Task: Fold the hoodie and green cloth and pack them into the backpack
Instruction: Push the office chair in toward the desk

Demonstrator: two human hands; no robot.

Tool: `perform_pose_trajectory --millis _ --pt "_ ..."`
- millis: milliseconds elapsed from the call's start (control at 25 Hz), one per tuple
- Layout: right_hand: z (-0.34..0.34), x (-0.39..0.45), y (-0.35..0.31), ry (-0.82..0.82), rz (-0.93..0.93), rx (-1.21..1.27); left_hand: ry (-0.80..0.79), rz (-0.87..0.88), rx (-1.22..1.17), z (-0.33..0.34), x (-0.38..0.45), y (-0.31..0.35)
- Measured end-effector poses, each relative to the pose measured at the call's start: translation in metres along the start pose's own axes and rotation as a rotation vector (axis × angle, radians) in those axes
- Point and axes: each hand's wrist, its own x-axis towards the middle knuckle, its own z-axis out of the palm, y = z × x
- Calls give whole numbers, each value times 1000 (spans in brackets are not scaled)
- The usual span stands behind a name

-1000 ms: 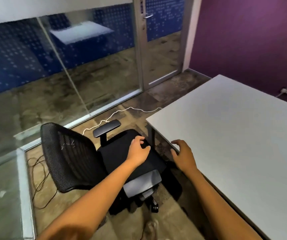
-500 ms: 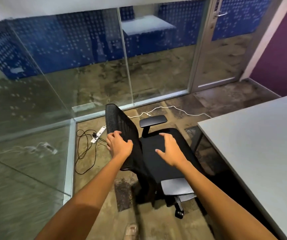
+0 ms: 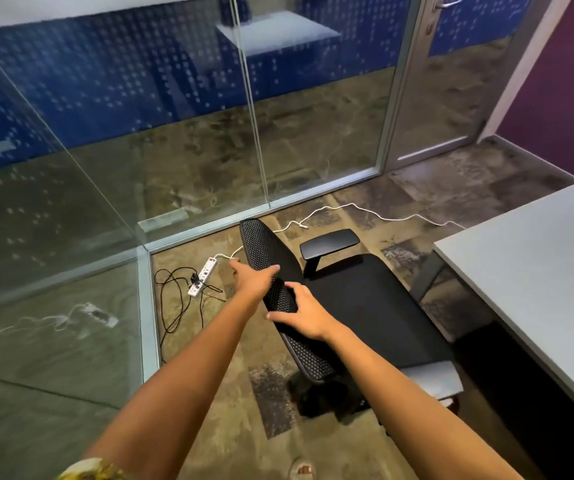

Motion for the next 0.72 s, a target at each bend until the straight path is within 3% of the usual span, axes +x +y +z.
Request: perform_pose_trajectory --millis 200,360,440,720 --pt "20 13 8 87 129 91 -33 28 -12 8 12 3" --pt "24 9 11 55 159 136 101 32 104 16 0 -2" --pt "27 5 17 89 224 192 32 23 141 23 0 -8" --pt "49 -13 14 73 203 160 32 106 152 8 -10 -26"
